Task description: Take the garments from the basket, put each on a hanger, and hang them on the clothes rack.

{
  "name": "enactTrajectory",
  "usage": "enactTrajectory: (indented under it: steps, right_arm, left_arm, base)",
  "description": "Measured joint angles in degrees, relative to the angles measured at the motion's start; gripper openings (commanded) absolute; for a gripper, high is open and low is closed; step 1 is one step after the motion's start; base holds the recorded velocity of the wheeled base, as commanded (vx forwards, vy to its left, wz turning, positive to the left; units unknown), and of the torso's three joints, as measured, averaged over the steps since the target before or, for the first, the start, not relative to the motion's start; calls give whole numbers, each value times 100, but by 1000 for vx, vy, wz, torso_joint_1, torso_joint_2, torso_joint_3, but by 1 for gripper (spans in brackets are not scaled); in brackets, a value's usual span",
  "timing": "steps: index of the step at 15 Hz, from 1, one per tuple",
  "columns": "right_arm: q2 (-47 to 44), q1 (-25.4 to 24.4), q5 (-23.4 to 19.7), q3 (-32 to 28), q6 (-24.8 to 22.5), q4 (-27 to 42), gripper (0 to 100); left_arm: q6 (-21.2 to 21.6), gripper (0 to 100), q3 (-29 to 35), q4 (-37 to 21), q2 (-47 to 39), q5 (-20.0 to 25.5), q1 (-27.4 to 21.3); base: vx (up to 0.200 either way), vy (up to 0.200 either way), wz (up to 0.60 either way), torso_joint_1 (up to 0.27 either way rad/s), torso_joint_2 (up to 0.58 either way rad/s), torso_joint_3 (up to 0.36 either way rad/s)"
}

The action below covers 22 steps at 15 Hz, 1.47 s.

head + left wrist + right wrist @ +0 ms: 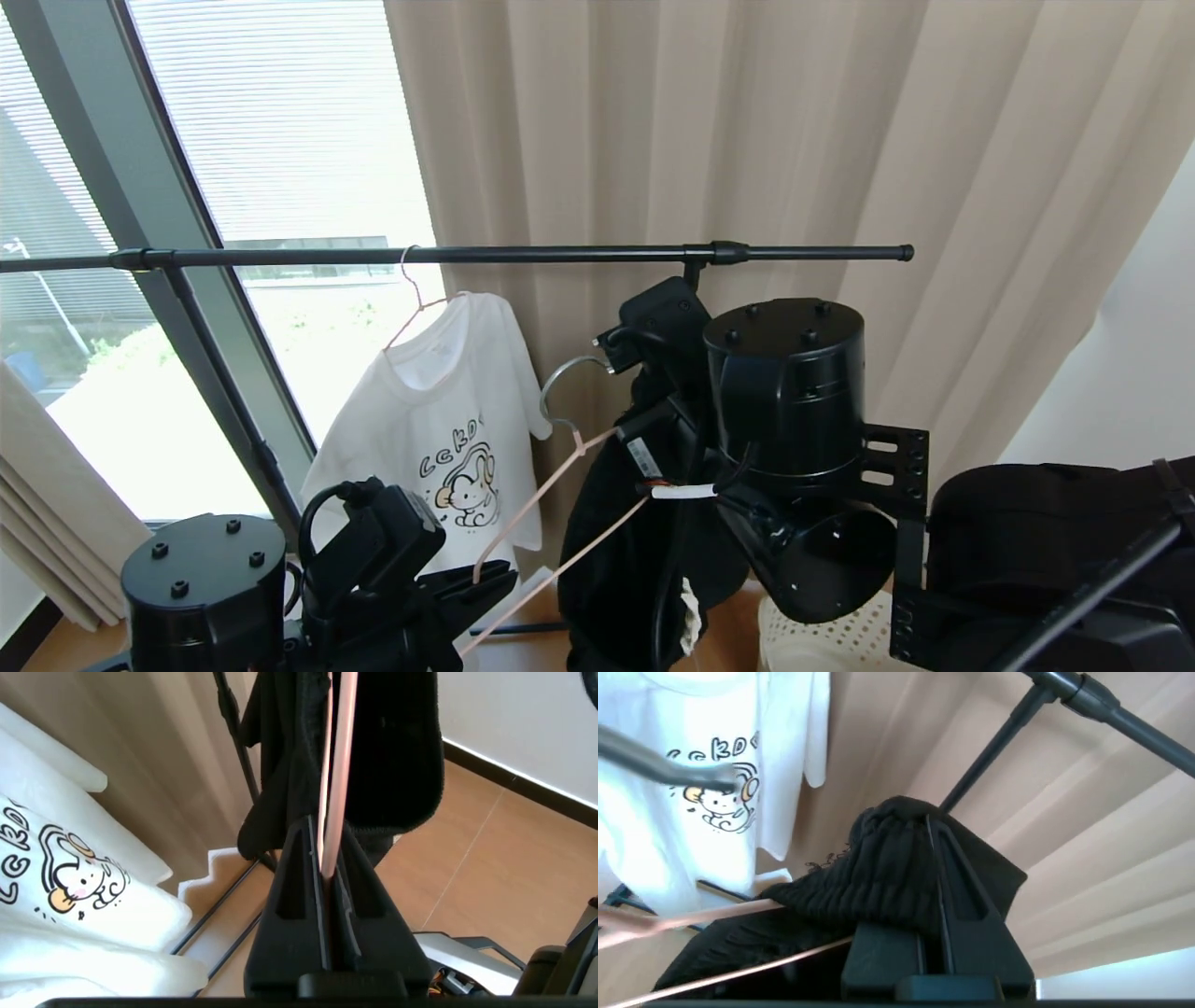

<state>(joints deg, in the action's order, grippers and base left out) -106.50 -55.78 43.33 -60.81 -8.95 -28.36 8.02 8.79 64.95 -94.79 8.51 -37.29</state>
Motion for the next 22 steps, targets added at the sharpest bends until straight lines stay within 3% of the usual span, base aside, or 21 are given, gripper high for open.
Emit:
enactTrajectory:
  steps: [6, 12, 16, 17, 22]
  right_arm:
    - [105, -468, 9, -51, 325, -5, 0]
    - [184, -439, 6, -184, 439, -33, 0]
    - [226, -352, 9, -236, 485, -29, 0]
    - [236, -345, 9, -236, 492, -33, 100]
    - [316, -336, 16, -247, 494, -30, 100]
  left_arm:
    - [-1, 0, -44, 156, 0, 2, -16]
    - [-66, 0, -234, 879, -2, 2, -16]
    - [-99, 0, -278, 956, -2, 9, -16]
    - [-100, 0, -279, 955, -2, 9, -16]
    - [-100, 0, -299, 956, -35, 11, -46]
  base:
    - [0, 0, 0, 0, 0, 0]
    - [0, 0, 0, 0, 0, 0]
    - [0, 0, 0, 0, 0, 0]
    - [0, 0, 0, 0, 0, 0]
    - [0, 0, 0, 0, 0, 0]
